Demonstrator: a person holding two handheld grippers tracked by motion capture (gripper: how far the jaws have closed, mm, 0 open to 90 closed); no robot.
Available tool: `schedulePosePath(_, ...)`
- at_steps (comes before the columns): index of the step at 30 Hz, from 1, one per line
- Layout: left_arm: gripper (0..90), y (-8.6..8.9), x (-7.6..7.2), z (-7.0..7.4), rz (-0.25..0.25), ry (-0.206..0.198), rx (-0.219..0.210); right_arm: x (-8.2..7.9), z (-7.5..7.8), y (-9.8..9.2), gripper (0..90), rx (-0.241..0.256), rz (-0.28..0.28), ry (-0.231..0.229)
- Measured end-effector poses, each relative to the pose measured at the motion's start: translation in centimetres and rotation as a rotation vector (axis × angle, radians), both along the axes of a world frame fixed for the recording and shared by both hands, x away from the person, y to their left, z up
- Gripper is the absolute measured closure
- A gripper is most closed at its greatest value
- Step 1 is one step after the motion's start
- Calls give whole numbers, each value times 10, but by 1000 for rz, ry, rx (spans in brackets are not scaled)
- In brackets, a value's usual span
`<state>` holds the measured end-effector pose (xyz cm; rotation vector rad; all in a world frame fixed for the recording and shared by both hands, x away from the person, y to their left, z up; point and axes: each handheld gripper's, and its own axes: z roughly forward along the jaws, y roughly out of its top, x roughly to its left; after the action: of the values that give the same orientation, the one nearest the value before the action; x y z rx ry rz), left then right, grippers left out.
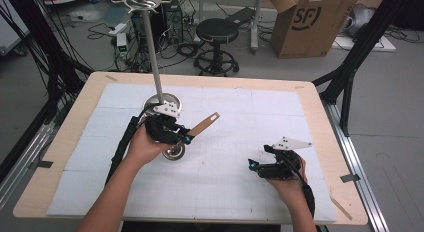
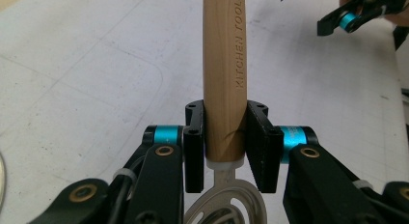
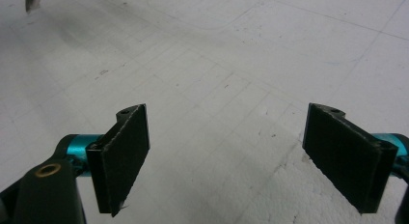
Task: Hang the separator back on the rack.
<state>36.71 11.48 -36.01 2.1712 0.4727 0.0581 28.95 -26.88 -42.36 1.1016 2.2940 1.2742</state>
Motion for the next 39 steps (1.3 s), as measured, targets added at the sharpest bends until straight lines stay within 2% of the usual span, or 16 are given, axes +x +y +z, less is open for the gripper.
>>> schedulePosePath(6, 711, 12, -3, 12, 3, -14, -61, 0, 0, 1, 160, -3, 3, -3)
schedulePosePath(8, 711, 16, -6, 17, 10, -31, -78, 0, 0, 1, 160, -1, 1, -1)
schedulePosePath(12, 711, 24, -8, 25, 7, -43, -130, 1, 0, 3, 160, -3, 5, 1)
schedulePosePath(23, 711, 53, -16, 49, 41, -103, -182, 1, 0, 5, 160, -7, 11, -1)
schedulePosePath(32, 711, 78, -19, 66, 69, -124, -248, 2, 0, 8, 160, -12, 19, -3)
schedulePosePath(39, 711, 92, -21, 75, 88, -148, -263, 2, 0, 8, 160, -12, 18, -3)
